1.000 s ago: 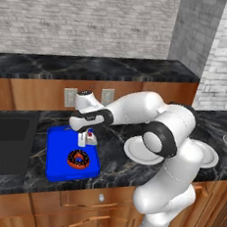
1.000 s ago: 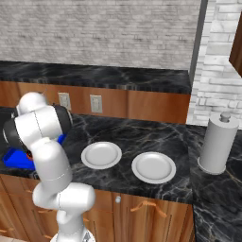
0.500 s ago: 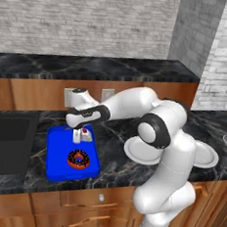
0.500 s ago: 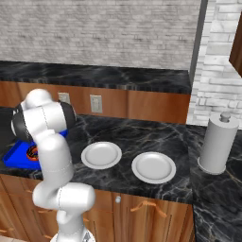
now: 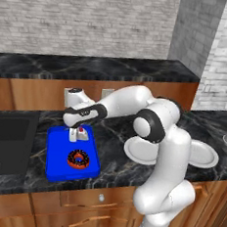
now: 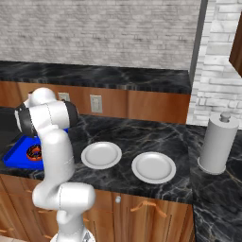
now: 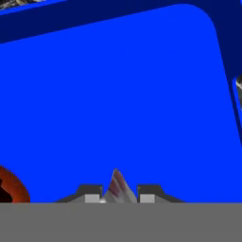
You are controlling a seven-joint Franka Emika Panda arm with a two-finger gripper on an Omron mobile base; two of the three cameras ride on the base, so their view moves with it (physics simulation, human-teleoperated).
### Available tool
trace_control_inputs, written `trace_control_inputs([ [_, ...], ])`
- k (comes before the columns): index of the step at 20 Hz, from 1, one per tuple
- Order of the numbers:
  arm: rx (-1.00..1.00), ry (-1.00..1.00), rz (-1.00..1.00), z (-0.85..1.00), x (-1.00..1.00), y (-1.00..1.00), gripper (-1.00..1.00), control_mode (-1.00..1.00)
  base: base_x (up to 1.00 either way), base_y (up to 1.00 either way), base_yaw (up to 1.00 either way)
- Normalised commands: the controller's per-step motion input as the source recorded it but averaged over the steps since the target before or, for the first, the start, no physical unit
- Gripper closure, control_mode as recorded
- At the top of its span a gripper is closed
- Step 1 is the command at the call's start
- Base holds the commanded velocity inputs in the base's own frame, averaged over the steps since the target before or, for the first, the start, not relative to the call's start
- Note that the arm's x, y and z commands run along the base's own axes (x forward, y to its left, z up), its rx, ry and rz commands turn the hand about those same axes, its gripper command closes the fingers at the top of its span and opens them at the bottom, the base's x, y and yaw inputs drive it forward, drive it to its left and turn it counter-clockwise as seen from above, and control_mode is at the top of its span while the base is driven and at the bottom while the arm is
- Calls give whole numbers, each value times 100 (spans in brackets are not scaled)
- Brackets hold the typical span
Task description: Move the dessert items from the plates to the tray.
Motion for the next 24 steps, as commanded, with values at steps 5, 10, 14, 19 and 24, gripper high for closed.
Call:
trace_control_inputs([
  [5,0,0,0,-21,15,12,100,-100,0,0,0],
  [10,0,0,0,-15,6,7,100,-100,0,0,0],
  [14,0,0,1,-8,0,3,100,-100,0,0,0],
  [19,0,0,1,-2,0,3,-100,-100,0,0,0],
  [24,0,0,0,0,0,0,-100,-100,0,0,0],
])
